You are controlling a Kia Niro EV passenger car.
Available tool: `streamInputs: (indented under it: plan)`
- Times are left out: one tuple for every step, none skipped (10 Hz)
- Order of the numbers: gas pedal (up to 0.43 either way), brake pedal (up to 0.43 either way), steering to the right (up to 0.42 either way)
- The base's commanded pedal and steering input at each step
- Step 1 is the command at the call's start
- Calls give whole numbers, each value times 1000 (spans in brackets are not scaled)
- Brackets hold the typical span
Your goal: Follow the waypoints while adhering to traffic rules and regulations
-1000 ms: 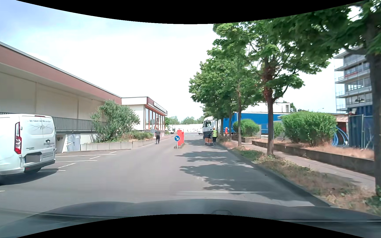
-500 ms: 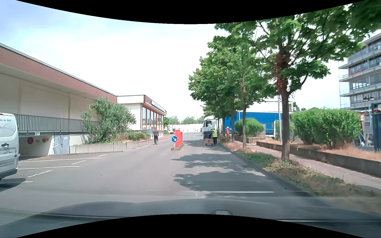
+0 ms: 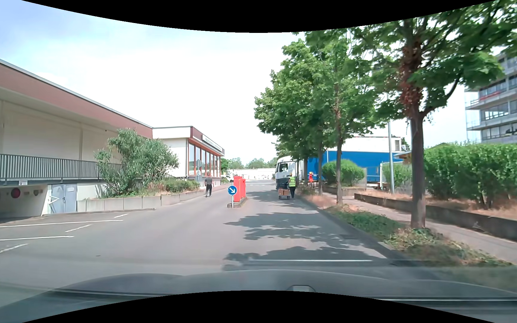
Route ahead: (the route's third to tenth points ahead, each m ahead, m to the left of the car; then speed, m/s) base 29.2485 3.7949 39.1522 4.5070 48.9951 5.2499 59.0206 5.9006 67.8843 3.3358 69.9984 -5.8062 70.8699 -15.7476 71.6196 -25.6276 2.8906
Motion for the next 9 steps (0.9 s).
streamInputs:
  plan:
    - [0,0,-7]
    - [8,0,-7]
    - [8,0,-7]
    - [8,0,-7]
    - [8,0,-7]
    - [8,0,-7]
    - [8,0,-5]
    - [8,0,-5]
    - [8,0,-4]
